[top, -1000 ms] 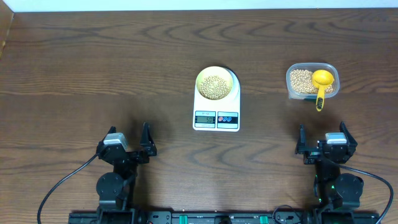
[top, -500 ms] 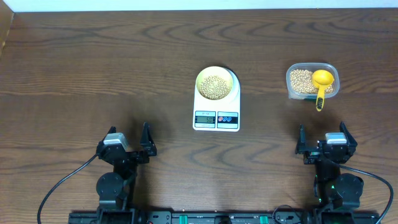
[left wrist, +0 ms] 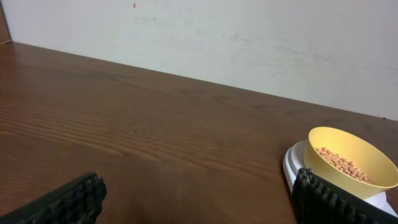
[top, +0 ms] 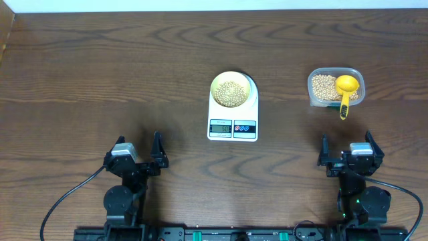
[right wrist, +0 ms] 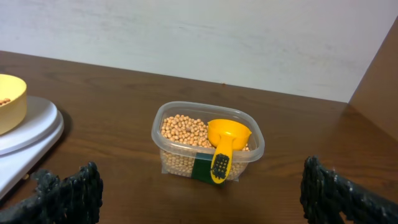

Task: Scoop item into bowl and weigh 50g on scale

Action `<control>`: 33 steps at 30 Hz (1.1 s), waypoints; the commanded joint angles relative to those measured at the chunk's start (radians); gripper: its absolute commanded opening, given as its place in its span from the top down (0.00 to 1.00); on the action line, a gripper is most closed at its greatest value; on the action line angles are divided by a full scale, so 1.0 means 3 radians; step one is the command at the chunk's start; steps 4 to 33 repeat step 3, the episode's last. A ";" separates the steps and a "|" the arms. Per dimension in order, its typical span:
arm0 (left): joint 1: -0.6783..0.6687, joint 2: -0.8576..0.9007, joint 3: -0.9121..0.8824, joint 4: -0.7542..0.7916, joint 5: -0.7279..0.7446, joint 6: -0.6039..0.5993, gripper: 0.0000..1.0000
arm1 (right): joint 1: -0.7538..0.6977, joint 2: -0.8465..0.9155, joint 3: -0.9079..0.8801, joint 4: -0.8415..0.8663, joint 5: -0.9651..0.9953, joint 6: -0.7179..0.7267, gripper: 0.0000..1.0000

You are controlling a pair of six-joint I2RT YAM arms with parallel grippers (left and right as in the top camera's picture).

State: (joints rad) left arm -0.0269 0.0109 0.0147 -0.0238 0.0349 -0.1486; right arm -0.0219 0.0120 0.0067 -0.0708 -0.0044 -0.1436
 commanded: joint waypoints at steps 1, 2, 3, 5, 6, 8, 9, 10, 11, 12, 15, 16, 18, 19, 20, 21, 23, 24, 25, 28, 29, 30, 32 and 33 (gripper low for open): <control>0.0008 -0.0023 -0.0036 -0.0156 -0.0071 0.0069 0.02 | 0.0034 -0.0023 -0.0004 -0.0018 -0.0006 -0.0050 0.01; 0.0008 -0.0023 -0.0036 -0.0156 -0.0071 0.0069 0.02 | 0.0034 -0.0023 -0.0004 -0.0018 -0.0006 -0.0048 0.01; 0.0008 -0.0023 -0.0036 -0.0158 -0.0071 0.0069 0.02 | 0.0034 -0.0023 -0.0004 -0.0018 -0.0006 -0.0048 0.01; 0.0008 -0.0023 -0.0036 -0.0158 -0.0071 0.0069 0.02 | 0.0034 -0.0023 -0.0004 -0.0018 -0.0006 -0.0048 0.01; 0.0008 -0.0023 -0.0036 -0.0158 -0.0071 0.0069 0.02 | 0.0034 -0.0023 -0.0004 -0.0018 -0.0006 -0.0048 0.01; 0.0008 -0.0023 -0.0036 -0.0158 -0.0071 0.0069 0.02 | 0.0034 -0.0023 -0.0004 -0.0018 -0.0006 -0.0048 0.01; 0.0008 -0.0023 -0.0036 -0.0158 -0.0071 0.0069 0.02 | 0.0034 -0.0023 -0.0004 -0.0018 -0.0006 -0.0048 0.01; 0.0008 -0.0023 -0.0036 -0.0158 -0.0071 0.0069 0.02 | 0.0034 -0.0023 -0.0004 -0.0018 -0.0006 -0.0048 0.01; 0.0008 -0.0023 -0.0036 -0.0158 -0.0071 0.0069 0.02 | 0.0034 -0.0023 -0.0004 -0.0018 -0.0006 -0.0048 0.01; 0.0008 -0.0023 -0.0036 -0.0158 -0.0071 0.0069 0.02 | 0.0034 -0.0023 -0.0004 -0.0018 -0.0006 -0.0048 0.01; 0.0008 -0.0023 -0.0036 -0.0158 -0.0071 0.0069 0.02 | 0.0034 -0.0023 -0.0004 -0.0018 -0.0006 -0.0048 0.01; 0.0008 -0.0023 -0.0036 -0.0158 -0.0071 0.0069 0.02 | 0.0034 -0.0023 -0.0004 -0.0018 -0.0006 -0.0048 0.01; 0.0008 -0.0023 -0.0036 -0.0158 -0.0071 0.0069 0.02 | 0.0034 -0.0023 -0.0004 -0.0018 -0.0006 -0.0048 0.01; 0.0008 -0.0023 -0.0036 -0.0158 -0.0071 0.0069 0.02 | 0.0034 -0.0023 -0.0004 -0.0018 -0.0006 -0.0048 0.01; 0.0008 -0.0023 -0.0036 -0.0158 -0.0071 0.0069 0.02 | 0.0034 -0.0023 -0.0004 -0.0018 -0.0006 -0.0048 0.01; 0.0008 -0.0023 -0.0036 -0.0158 -0.0071 0.0069 0.02 | 0.0034 -0.0023 -0.0004 -0.0018 -0.0006 -0.0048 0.01; 0.0008 -0.0023 -0.0036 -0.0158 -0.0071 0.0069 0.02 | 0.0034 -0.0023 -0.0004 -0.0018 -0.0006 -0.0048 0.01; 0.0008 -0.0023 -0.0036 -0.0158 -0.0071 0.0069 0.02 | 0.0034 -0.0023 -0.0004 -0.0018 -0.0006 -0.0048 0.01; 0.0008 -0.0023 -0.0036 -0.0158 -0.0071 0.0069 0.02 | 0.0034 -0.0023 -0.0004 -0.0018 -0.0006 -0.0048 0.01; 0.0008 -0.0023 -0.0036 -0.0158 -0.0071 0.0069 0.02 | 0.0034 -0.0023 -0.0004 -0.0018 -0.0006 -0.0048 0.01; 0.0008 -0.0023 -0.0036 -0.0158 -0.0071 0.0069 0.02 | 0.0034 -0.0023 -0.0004 -0.0018 -0.0006 -0.0048 0.01; 0.0008 -0.0023 -0.0036 -0.0158 -0.0071 0.0069 0.02 | 0.0034 -0.0023 -0.0004 -0.0018 -0.0006 -0.0048 0.01; 0.0008 -0.0023 -0.0036 -0.0158 -0.0071 0.0069 0.02 | 0.0034 -0.0023 -0.0004 -0.0018 -0.0006 -0.0048 0.01; 0.0008 -0.0023 -0.0036 -0.0158 -0.0071 0.0069 0.02 | 0.0034 -0.0023 -0.0004 -0.0018 -0.0006 -0.0048 0.01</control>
